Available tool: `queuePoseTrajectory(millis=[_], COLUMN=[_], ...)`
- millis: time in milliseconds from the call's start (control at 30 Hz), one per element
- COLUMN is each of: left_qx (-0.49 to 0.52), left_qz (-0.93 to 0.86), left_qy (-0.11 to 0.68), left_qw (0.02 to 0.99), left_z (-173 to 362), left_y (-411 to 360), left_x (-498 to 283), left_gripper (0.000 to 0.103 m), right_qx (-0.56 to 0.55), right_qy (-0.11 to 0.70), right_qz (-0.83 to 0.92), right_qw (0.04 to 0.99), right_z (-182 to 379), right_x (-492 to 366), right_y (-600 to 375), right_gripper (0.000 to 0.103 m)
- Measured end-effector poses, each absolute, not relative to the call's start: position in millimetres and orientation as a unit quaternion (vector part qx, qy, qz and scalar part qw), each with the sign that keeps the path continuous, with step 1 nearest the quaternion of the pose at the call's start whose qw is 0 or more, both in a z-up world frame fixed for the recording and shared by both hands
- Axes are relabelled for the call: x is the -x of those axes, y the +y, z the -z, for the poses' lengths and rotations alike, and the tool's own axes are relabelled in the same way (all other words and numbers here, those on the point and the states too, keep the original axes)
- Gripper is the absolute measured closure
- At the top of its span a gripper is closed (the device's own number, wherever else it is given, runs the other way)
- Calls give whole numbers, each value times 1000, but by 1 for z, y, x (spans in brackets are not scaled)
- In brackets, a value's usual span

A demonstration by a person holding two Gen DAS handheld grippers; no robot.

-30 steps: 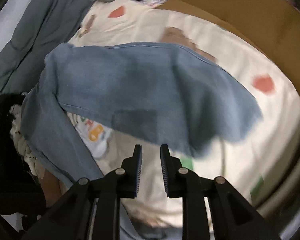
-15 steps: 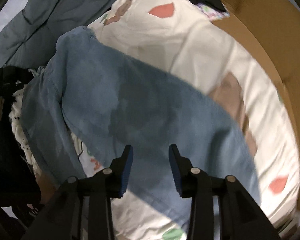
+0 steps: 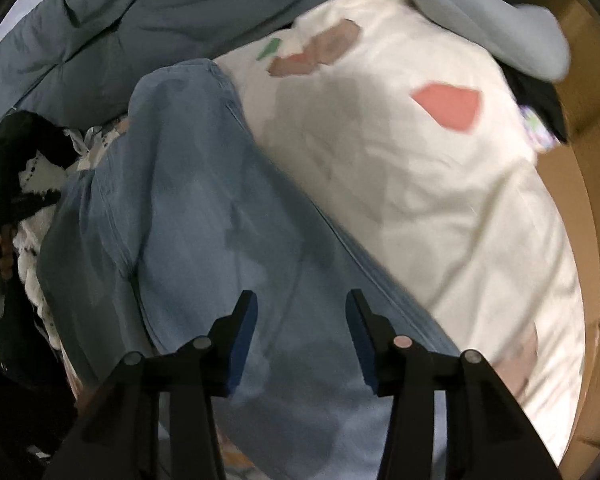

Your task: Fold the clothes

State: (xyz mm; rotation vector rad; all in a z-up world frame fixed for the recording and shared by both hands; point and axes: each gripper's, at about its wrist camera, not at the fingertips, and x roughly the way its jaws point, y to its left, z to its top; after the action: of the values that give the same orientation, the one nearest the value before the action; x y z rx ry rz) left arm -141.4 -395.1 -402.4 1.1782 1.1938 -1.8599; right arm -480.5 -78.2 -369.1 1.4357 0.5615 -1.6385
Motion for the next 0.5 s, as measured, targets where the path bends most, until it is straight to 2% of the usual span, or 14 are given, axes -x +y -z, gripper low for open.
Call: queuePoseTrajectory(millis=[333,367,433,467,500], left_qx=[-440,-446,-458,-460,-462], left_qz=[692,691,687,686,684], left_qy=[479,477,472,469,466], left_qw=[312,311,309,313,318], left_z=[437,440,445,446,448], left_y=[-383,-380,-375,-372,-370], left_x=[127,125,122,120,118], left_gripper=[91,88,72,56,46], right_qx=[-569,-571,-574,-577,-581], right_qy=[224,228,242,244,243], right_qz=[668,667,663,662,661], right_qw=[423,421,416,413,409], right_z=[420,427,441,446,451], right_x=[501,504,509,511,512], right_y=[-143,-144,-145,-144,-142], right_gripper=[58,58,58,58,58])
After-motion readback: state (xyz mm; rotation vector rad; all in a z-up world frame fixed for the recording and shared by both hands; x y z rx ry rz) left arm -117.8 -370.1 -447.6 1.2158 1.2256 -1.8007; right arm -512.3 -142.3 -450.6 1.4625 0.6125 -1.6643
